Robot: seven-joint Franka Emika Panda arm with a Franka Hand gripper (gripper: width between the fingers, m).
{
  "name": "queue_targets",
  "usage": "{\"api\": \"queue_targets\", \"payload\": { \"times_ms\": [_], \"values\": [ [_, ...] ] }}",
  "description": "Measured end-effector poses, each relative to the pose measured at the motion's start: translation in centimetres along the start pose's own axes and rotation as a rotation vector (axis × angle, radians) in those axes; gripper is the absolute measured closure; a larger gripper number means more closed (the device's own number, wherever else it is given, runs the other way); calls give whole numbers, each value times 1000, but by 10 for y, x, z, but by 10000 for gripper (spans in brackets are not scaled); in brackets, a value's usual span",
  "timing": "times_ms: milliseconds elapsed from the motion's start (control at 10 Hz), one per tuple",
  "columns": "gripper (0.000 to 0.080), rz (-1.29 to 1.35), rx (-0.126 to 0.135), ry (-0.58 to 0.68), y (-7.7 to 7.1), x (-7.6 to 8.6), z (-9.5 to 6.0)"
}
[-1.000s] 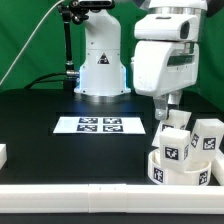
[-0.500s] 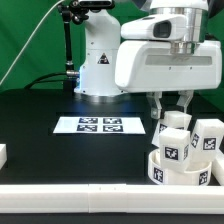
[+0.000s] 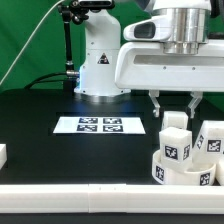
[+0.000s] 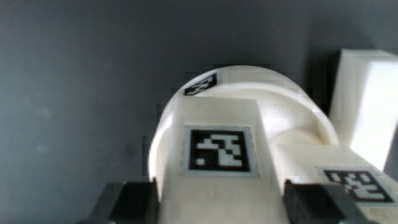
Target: Assemble stool
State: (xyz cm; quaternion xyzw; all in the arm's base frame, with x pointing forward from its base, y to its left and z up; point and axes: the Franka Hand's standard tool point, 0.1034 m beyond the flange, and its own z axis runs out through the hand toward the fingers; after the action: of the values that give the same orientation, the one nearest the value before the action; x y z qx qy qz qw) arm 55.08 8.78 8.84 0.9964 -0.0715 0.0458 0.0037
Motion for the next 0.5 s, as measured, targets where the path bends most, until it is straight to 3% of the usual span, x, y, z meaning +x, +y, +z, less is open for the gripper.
{"api": "queue_targets", "payload": {
  "times_ms": [500],
  "values": [
    [463, 342, 29, -5, -6, -1, 0]
  ]
}}
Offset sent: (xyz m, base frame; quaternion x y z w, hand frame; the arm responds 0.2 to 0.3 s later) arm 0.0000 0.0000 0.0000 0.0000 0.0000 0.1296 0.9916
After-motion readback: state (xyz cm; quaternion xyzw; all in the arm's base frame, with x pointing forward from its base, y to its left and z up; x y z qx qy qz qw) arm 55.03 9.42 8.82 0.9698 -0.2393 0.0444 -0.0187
